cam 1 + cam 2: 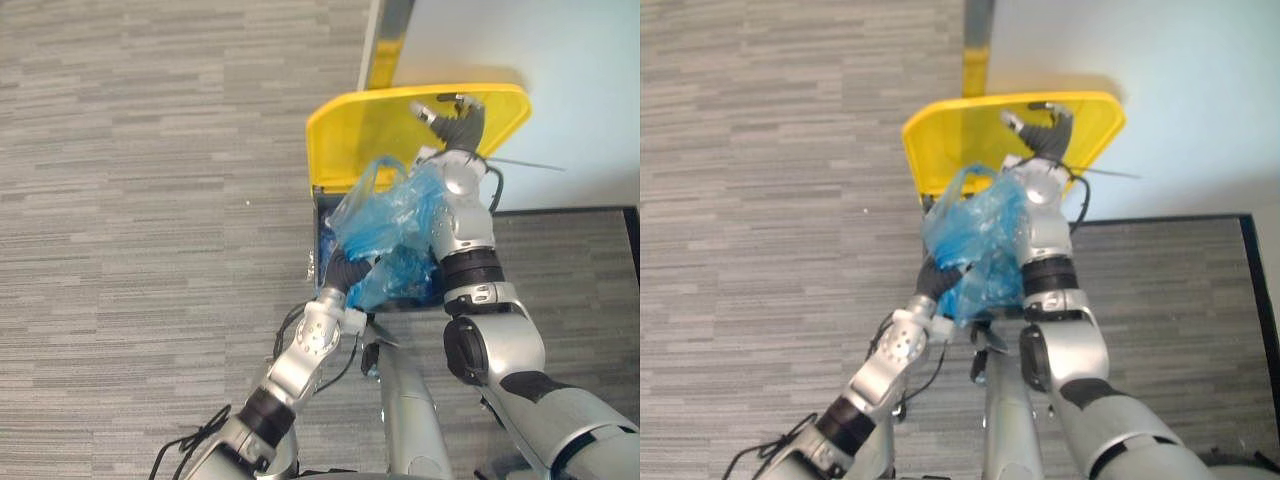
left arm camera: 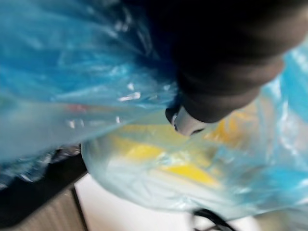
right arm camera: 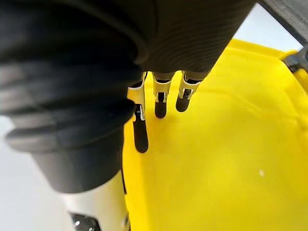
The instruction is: Gather rubbish on tea table into small bin, then transfer packed bag to large trash can.
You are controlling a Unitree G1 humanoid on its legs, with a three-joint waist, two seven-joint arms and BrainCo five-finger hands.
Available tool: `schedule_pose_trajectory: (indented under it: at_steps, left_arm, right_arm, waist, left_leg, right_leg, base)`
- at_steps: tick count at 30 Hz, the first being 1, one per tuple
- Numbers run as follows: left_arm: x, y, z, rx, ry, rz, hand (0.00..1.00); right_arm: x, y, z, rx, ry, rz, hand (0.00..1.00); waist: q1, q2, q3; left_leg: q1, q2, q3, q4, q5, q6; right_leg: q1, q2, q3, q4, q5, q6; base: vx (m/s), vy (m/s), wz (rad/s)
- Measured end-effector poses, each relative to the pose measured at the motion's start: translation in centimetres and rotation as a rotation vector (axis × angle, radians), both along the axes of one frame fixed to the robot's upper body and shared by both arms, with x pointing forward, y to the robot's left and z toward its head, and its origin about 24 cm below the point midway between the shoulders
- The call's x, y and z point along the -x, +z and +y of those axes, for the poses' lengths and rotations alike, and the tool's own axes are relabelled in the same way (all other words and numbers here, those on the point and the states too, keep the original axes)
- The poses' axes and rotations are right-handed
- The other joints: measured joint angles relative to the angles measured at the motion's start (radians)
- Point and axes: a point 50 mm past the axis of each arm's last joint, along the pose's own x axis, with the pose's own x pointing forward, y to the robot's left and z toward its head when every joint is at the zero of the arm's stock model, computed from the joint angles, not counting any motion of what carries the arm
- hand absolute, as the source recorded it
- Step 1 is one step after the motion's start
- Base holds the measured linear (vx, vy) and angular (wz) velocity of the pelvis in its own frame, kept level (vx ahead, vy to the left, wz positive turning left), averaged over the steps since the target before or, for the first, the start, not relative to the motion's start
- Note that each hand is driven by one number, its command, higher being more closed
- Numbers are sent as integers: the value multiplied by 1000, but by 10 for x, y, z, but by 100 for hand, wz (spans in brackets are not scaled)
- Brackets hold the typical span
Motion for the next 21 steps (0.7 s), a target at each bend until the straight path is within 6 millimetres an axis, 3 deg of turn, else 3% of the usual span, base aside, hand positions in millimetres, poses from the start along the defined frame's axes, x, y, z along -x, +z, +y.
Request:
schedule_pose_trajectory:
  at_steps: [4, 9, 10, 15, 21]
  left_arm:
    - [-16, 16, -1, -13, 34, -38, 100]
    - [-30, 26, 7, -15, 85, -39, 100]
    - [-32, 26, 8, -14, 101, -35, 0]
    - [-38, 28, 16, 5, 162, -15, 0]
    - [-44, 21, 23, -27, 205, 16, 0]
  right_arm:
    - [10, 38, 5, 41, 14, -134, 0]
    - [21, 63, 8, 68, 25, -257, 0]
    - [21, 65, 7, 77, 25, -262, 0]
    - [27, 84, 16, 117, 47, -329, 0]
    - [28, 84, 20, 137, 57, -335, 0]
  waist:
    - [-4, -3, 23]
    - [-16, -14, 43]
    - [-23, -15, 44]
    - [-27, -21, 47]
    - [-30, -31, 53]
  left_leg:
    - [-93, 15, 0, 42, -2, -3]
    - [-174, 33, 3, 89, -14, -11]
    - [-185, 43, 1, 95, -16, -9]
    - [-241, 49, 0, 119, -18, -13]
    - [-240, 57, 2, 118, -18, -13]
  right_leg:
    - [-56, 18, 7, -49, 41, 12]
    - [-126, 36, 11, -48, 66, 16]
    - [-133, 38, 11, -47, 66, 16]
    - [-187, 46, 13, -35, 68, 19]
    - [-189, 50, 13, -34, 68, 19]
  base:
    - [-87, -66, -10]
    - [-51, -67, -11]
    - [-59, -83, -8]
    - [-52, -91, -4]
    - [-29, -100, -1]
